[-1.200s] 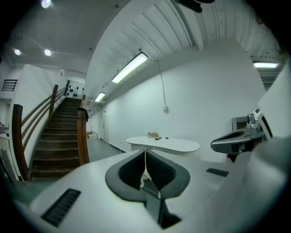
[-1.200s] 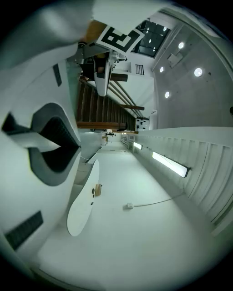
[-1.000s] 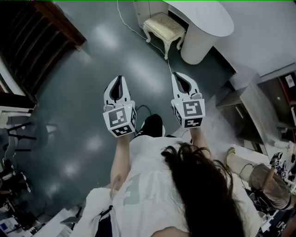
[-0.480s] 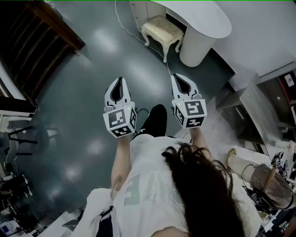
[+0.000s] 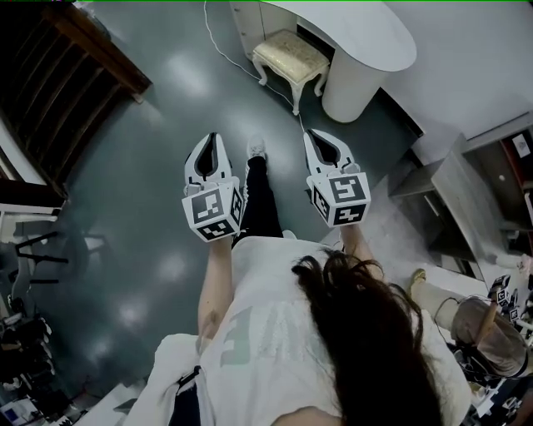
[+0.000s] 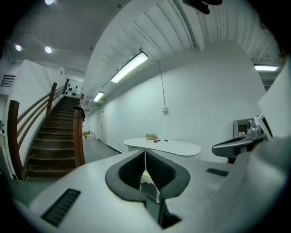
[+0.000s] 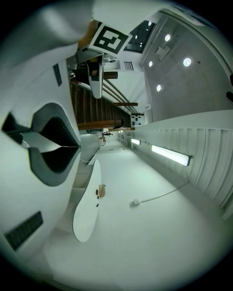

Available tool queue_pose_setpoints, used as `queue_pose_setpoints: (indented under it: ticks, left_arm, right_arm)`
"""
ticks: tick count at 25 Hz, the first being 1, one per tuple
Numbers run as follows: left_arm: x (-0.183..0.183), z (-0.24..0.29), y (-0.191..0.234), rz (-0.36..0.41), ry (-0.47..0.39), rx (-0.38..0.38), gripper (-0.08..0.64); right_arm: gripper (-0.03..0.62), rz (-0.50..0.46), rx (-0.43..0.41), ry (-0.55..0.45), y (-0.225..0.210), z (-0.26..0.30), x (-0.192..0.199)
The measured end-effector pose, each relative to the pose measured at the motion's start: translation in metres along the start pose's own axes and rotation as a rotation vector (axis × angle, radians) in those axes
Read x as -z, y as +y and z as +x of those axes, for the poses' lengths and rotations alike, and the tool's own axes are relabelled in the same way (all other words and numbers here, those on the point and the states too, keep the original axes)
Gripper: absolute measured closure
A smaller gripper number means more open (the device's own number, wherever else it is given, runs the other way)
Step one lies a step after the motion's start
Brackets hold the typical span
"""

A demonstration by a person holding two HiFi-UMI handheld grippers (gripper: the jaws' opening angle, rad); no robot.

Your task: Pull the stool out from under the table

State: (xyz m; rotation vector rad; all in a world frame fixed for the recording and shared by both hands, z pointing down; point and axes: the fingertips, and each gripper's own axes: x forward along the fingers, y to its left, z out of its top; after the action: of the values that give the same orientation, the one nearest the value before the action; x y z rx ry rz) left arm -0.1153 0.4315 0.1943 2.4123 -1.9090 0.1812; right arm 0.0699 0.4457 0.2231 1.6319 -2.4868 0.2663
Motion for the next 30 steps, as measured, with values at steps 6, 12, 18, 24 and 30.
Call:
queue_pose_setpoints:
  ticks: [6,12,18,24,30]
  left_arm:
    - [-0.011,0.039,0.028,-0.040,-0.062,-0.022,0.526]
    - [-0.009,0.102,0.077,-0.065,-0.058,-0.044,0.528]
    - [-0.031,0.167,0.131,-0.044,-0.124,-0.034,0.526]
    - [-0.035,0.245,0.171,-0.053,-0.117,0.009,0.526]
    - [-0.035,0.310,0.204,-0.059,-0.077,0.079,0.526]
  right_arm:
    - [0.561,-0.030,-0.078,0.022,0.011,0.052,-0.003]
    - [0.561,-0.115,-0.129,0.039,0.029,0.129,-0.016]
    - [0.561,-0.063,-0.064,0.022,0.022,0.208,-0.050]
    - [0.561,-0.037,0.017,0.031,-0.001,0.291,-0.066]
    - [0.561,0.023,0.050,0.027,-0.010,0.370,-0.083]
